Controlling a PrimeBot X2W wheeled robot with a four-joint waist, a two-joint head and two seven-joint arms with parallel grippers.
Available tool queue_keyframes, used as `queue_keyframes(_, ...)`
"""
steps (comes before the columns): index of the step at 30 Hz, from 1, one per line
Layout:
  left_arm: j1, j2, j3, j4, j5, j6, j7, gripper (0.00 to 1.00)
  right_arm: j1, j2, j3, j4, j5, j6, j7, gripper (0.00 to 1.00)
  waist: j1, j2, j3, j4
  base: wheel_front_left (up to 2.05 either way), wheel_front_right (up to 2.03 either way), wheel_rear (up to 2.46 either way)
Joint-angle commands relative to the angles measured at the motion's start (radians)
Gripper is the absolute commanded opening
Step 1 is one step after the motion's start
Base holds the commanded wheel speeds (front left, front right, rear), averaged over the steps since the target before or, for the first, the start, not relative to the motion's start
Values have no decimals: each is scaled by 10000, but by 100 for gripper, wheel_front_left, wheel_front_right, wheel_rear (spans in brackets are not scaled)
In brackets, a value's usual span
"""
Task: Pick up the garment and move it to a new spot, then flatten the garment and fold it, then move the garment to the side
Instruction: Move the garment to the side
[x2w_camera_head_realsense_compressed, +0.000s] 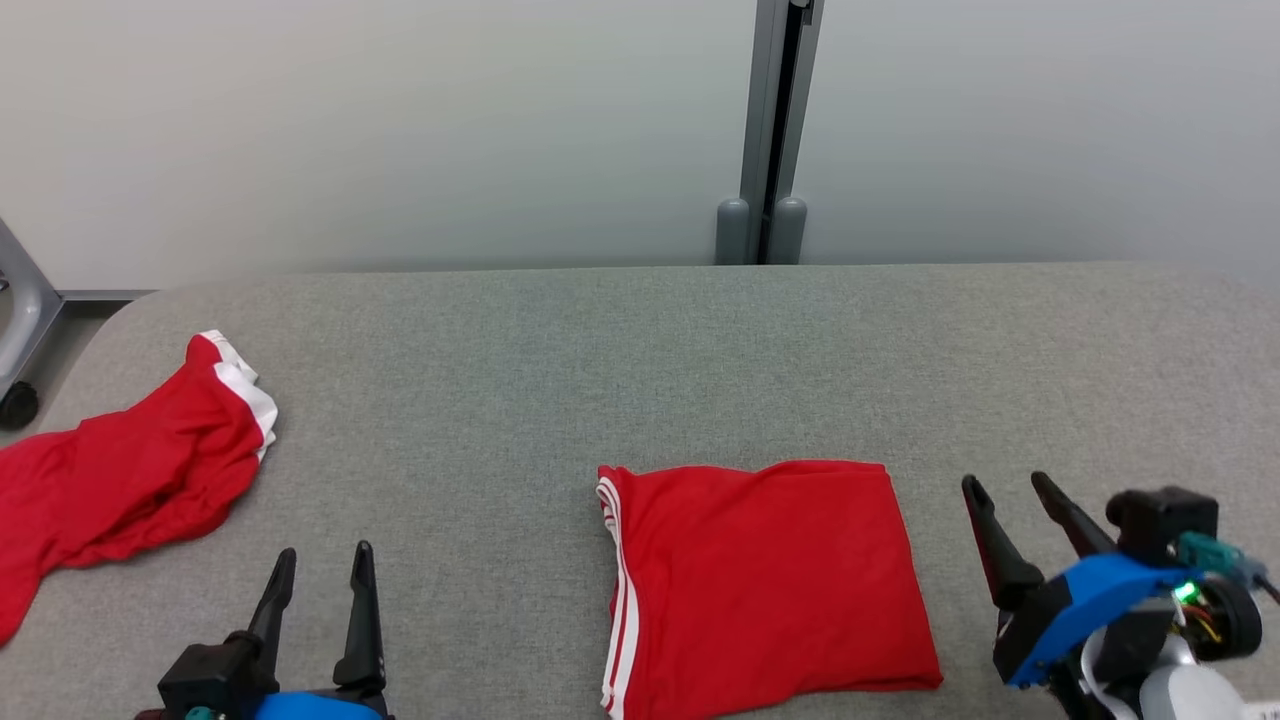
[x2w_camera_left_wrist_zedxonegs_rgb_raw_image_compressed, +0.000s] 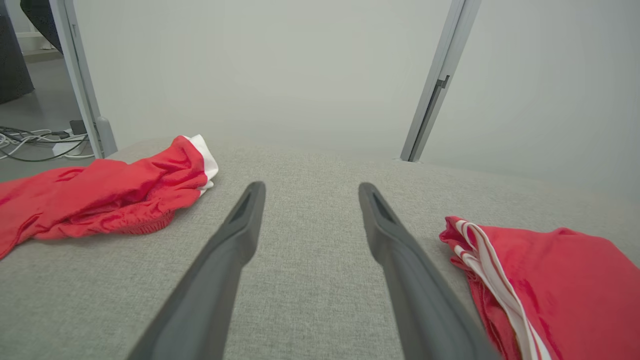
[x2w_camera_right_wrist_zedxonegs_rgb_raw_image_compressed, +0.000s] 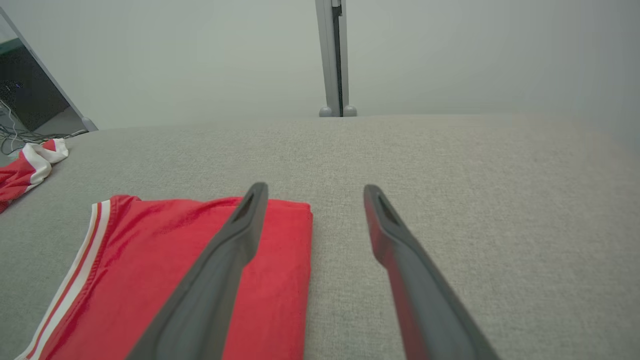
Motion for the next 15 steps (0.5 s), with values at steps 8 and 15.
queue_keyframes(8,-685,184,-97,15,73,-98,-67,100,-1483,12,-17,785,0,1,3263,100,0,0,461,151,0,0,0)
queue_keyframes(15,-1134,189,-208,19,126,-130,-79,100,-2157,125,-83,2087,115,1,4607,100,0,0,909,396,0,0,0)
